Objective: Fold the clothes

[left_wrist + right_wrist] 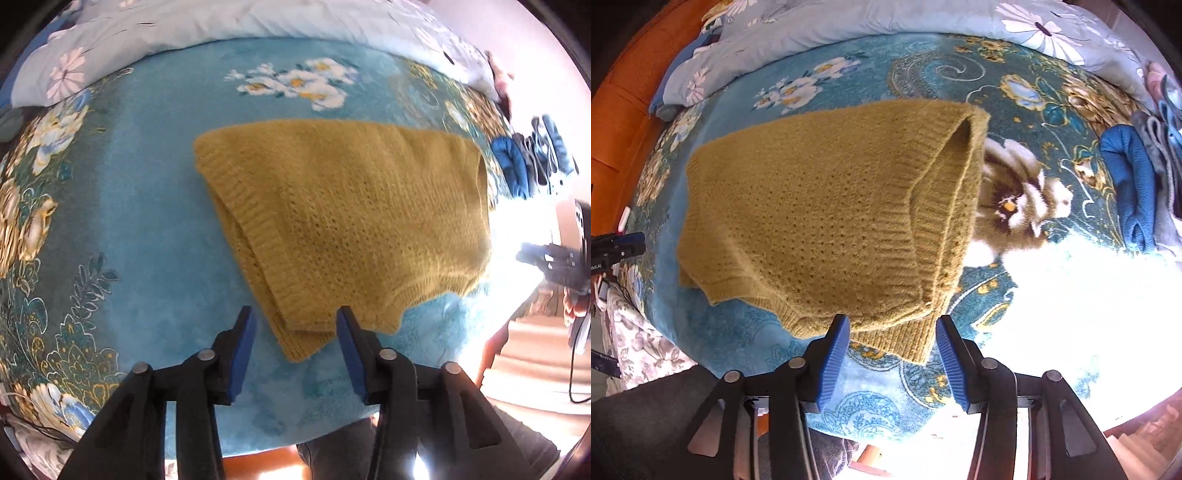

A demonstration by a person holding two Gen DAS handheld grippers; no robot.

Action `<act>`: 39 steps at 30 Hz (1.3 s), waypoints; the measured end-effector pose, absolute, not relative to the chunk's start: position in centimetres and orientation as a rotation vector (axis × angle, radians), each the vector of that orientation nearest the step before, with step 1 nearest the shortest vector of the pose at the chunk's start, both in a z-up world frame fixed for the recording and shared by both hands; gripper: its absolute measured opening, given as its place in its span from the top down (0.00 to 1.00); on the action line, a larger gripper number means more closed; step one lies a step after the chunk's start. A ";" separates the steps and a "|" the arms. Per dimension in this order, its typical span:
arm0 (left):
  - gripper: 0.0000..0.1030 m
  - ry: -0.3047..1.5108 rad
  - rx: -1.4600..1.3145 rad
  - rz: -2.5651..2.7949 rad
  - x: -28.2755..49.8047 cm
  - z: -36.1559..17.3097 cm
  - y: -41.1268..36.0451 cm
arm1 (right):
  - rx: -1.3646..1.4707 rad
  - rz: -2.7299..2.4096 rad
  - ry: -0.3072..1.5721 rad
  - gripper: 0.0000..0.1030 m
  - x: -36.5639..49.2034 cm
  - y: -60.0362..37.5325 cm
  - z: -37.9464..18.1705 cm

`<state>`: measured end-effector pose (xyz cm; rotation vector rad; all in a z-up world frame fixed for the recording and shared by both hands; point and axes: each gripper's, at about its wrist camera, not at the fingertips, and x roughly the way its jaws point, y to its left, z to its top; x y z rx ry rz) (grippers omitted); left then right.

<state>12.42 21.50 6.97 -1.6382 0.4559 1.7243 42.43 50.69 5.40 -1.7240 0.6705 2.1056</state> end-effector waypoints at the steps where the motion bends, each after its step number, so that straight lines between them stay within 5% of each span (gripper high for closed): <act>1: 0.44 0.412 -1.642 1.764 11.3 6.9 21.3 | -1.684 2.107 0.696 0.34 42.4 51.6 5.8; 5: 0.41 0.265 -1.719 1.824 6.7 4.2 22.8 | -1.555 2.086 0.801 0.22 39.9 55.7 5.0; 26: 0.35 0.049 -1.823 1.743 -1.6 -5.3 27.2 | -1.457 2.101 1.149 0.22 32.1 66.7 -3.7; 33: 0.36 -0.009 -1.812 1.740 -1.5 -5.1 27.1 | -1.478 2.110 1.180 0.50 31.6 67.1 -3.8; 39: 0.52 -0.122 -1.864 1.757 -1.2 -5.3 27.1 | -1.468 2.089 1.200 0.72 31.8 67.1 -3.4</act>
